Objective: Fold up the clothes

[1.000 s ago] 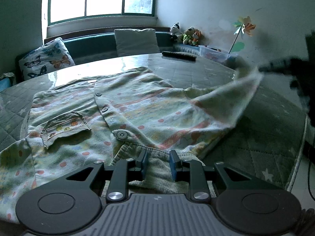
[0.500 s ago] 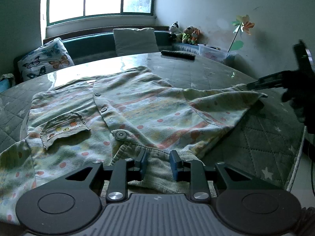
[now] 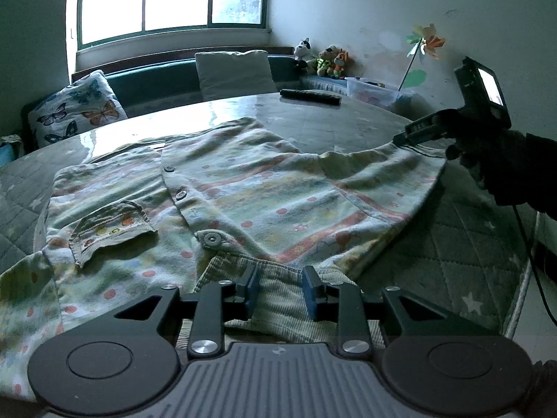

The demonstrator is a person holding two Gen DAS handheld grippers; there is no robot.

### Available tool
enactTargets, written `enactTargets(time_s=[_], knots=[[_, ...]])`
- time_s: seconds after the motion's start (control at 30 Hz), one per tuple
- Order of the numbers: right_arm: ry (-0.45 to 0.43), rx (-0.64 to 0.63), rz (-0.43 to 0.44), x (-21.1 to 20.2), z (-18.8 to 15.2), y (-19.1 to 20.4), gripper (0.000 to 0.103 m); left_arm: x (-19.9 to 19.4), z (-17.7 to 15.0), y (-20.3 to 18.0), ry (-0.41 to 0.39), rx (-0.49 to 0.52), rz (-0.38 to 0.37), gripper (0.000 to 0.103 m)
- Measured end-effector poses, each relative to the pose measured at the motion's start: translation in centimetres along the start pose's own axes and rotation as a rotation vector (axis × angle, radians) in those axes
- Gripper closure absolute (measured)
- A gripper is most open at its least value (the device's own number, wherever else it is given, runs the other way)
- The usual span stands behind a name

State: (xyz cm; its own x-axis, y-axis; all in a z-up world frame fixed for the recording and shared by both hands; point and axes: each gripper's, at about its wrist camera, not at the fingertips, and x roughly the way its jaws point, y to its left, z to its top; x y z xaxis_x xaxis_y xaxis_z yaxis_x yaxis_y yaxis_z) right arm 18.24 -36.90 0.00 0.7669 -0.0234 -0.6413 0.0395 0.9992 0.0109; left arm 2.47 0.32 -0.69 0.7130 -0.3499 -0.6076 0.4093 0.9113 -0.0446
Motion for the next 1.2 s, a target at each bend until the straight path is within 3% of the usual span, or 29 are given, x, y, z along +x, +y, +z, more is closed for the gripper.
enactTargets(time_s=[0.07, 0.27, 0.43, 0.53, 0.67, 1.07, 1.2], knots=[[-0.007, 0.008, -0.020, -0.4, 0.0, 0.1, 0.063, 0.0, 0.0, 0.0, -0.001, 0.000, 0.000, 0.072], [-0.055, -0.049, 0.051, -3.6, -1.1, 1.8, 0.055, 0.0, 0.0, -0.1, -0.003, 0.005, -0.001, 0.070], [-0.057, -0.119, 0.193, -5.0, -2.3, 5.0, 0.048, 0.0, 0.0, -0.2, -0.005, -0.003, 0.002, 0.069], [-0.053, -0.151, 0.225, -5.1, -2.9, 6.3, 0.047, 0.0, 0.0, -0.2, -0.007, -0.006, 0.001, 0.069], [-0.042, -0.174, 0.183, -5.1, -3.7, 6.3, 0.047, 0.0, -0.1, -0.1, -0.010, -0.008, -0.003, 0.068], [-0.015, -0.003, 0.036, -6.1, -4.8, -0.6, 0.047, -0.1, -0.2, 0.1, -0.017, -0.012, -0.012, 0.067], [-0.019, -0.023, 0.017, -6.7, -4.6, 0.2, 0.047, -0.1, -0.3, 0.1, -0.018, -0.011, -0.013, 0.066]])
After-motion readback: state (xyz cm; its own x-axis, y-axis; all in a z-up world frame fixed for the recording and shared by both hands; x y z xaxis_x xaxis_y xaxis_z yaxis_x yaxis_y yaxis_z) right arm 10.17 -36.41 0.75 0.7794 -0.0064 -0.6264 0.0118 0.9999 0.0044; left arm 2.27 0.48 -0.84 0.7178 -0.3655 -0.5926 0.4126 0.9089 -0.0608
